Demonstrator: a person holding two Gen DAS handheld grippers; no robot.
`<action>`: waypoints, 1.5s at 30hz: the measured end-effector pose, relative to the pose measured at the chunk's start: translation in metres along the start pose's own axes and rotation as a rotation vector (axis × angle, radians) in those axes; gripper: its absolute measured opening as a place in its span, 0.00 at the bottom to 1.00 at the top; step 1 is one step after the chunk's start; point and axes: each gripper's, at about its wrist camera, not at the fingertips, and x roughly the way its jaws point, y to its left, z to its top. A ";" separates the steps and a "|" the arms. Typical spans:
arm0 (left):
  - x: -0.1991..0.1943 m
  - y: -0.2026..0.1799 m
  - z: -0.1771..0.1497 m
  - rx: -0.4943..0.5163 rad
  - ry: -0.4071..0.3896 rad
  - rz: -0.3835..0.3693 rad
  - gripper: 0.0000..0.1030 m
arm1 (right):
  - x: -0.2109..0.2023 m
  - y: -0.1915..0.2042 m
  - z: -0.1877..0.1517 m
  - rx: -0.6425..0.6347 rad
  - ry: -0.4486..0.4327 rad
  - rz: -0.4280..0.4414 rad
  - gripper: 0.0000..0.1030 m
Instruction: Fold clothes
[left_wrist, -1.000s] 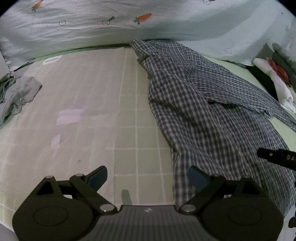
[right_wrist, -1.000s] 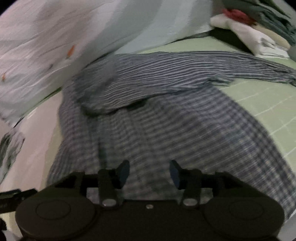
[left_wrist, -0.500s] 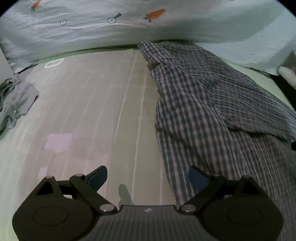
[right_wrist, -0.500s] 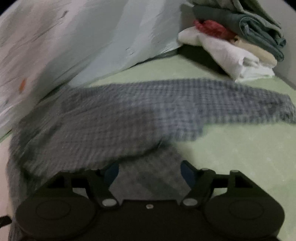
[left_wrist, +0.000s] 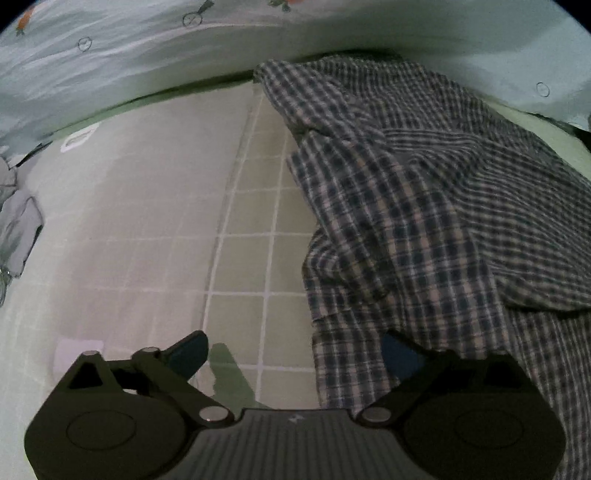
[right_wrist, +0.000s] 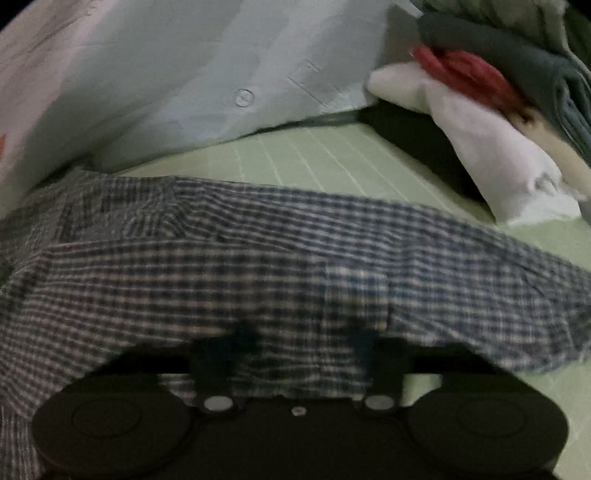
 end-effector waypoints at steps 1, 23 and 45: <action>0.001 0.002 0.000 -0.010 0.004 -0.006 0.99 | -0.002 -0.001 0.003 -0.005 -0.006 0.013 0.18; 0.003 0.009 0.000 -0.051 -0.001 -0.034 1.00 | -0.008 -0.034 0.012 0.181 0.000 0.003 0.71; -0.001 0.010 -0.006 -0.041 -0.034 -0.042 1.00 | -0.068 -0.026 0.069 0.099 -0.299 -0.040 0.10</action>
